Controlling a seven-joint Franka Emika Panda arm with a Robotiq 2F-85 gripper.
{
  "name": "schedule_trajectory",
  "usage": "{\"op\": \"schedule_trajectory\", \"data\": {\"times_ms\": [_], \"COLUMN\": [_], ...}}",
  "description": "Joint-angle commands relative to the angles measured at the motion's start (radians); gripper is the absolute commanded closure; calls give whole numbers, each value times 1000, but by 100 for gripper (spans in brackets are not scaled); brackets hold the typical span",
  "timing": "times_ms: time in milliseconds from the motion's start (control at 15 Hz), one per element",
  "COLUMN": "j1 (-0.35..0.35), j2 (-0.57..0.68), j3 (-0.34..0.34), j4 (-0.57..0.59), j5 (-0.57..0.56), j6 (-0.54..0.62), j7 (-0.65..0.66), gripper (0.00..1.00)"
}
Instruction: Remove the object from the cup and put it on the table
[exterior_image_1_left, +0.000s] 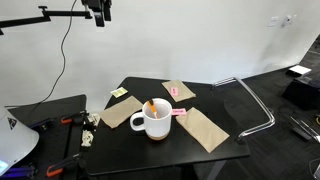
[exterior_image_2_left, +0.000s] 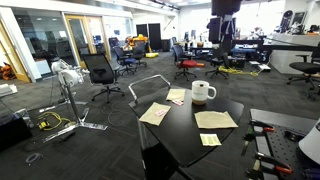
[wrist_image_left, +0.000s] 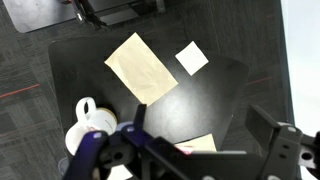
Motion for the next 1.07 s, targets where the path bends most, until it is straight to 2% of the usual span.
{"op": "schedule_trajectory", "data": {"times_ms": [0,400,1000], "j1": [-52,-142,-256], "j2": [-13,-1,4], "j3": [-33,-100,-200], "j4": [55,98,69], "j5": [-14,2,25], "j6": [9,17,112], "j7": [56,150,289], "gripper": [0,0,0]}}
